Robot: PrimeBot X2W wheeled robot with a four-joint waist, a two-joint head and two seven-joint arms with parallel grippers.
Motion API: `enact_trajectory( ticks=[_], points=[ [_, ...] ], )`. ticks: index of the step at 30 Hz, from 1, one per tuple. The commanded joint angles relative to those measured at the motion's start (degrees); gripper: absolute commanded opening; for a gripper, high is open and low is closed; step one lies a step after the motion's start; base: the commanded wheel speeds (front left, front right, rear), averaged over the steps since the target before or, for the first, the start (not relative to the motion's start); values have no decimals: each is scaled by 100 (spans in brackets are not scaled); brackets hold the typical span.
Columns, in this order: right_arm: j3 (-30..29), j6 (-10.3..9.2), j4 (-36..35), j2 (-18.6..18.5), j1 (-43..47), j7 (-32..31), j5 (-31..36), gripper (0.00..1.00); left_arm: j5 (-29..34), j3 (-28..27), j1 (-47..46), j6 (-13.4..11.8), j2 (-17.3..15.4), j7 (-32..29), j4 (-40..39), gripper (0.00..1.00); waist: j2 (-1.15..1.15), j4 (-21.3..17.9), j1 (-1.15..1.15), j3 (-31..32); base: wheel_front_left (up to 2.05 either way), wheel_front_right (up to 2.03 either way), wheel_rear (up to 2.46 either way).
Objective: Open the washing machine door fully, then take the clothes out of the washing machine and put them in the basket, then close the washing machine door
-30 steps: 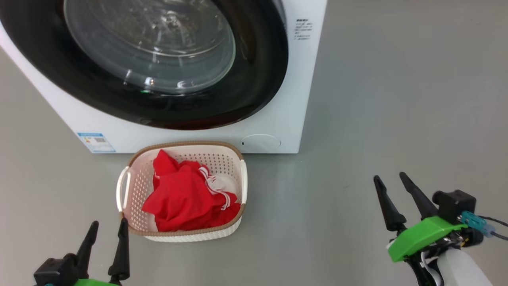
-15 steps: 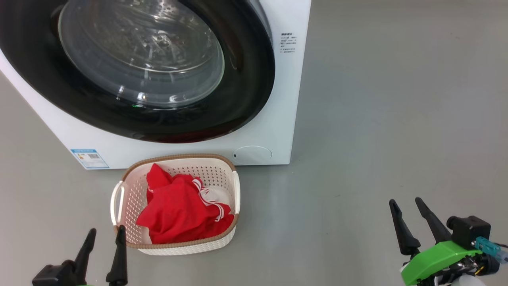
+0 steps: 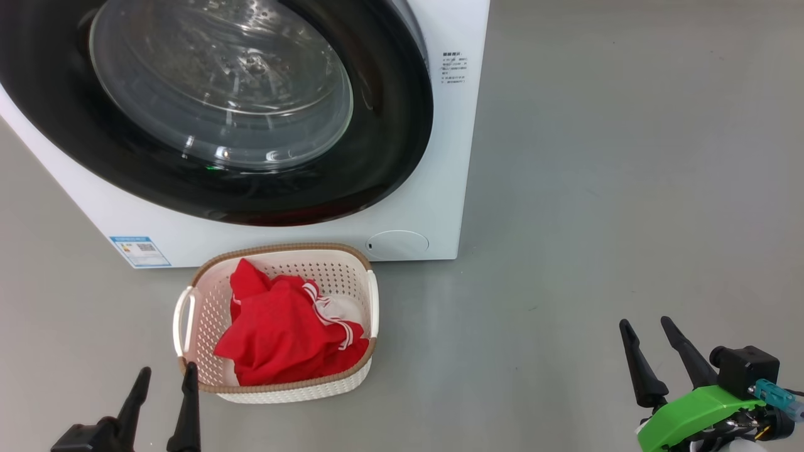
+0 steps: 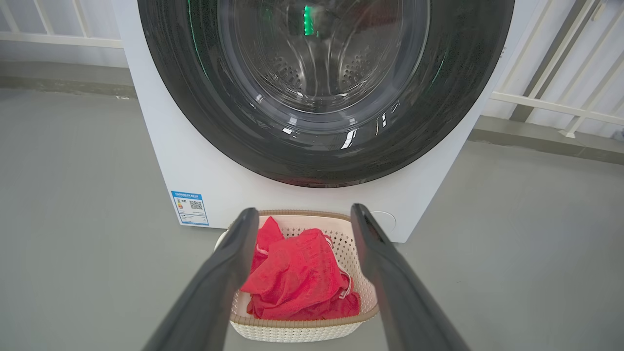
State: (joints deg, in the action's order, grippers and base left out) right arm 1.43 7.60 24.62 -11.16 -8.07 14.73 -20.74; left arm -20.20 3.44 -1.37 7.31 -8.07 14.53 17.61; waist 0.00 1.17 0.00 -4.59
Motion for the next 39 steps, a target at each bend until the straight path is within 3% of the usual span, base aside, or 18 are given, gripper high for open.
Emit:
enact_trajectory(
  ticks=[1, 10, 11, 17, 24, 28, 39],
  points=[
    [112, -11, -151, -55, 9, 27, 35, 100, 45, -223, -121, 18, -113, 47, -124, 100, 0, 1, 0, 5, 0, 0, 0],
    [101, -11, -186, -39, -4, 27, 61, 100, 60, -276, -122, 18, -94, 47, -159, 100, 0, 9, 0, 4, 0, 0, 0],
    [-11, 0, -43, 12, 0, 0, 8, 0, 6, -63, 0, 0, 8, 0, -21, 0, 0, 8, 0, 5, 0, 0, 0],
    [0, 1, 317, 197, 60, -14, -13, 0, -26, 26, 89, 0, 252, -45, 306, 0, 0, 8, 0, 5, 0, 0, 0],
    [-48, 0, 229, 233, 78, -137, -414, 0, -433, -29, 68, 1, 267, -160, 257, 0, 0, 1, 13, 45, 0, 0, 0],
    [-72, 0, 190, 253, 79, -203, -643, 0, -663, -61, 46, 2, 275, -224, 242, 0, 0, -3, 1, 47, 0, 0, 0],
    [-135, -1, 85, 303, 83, -370, -1213, 0, -1237, -143, -6, 3, 295, -389, 194, 0, 0, -13, 0, 80, 0, 0, 0]
  ],
)
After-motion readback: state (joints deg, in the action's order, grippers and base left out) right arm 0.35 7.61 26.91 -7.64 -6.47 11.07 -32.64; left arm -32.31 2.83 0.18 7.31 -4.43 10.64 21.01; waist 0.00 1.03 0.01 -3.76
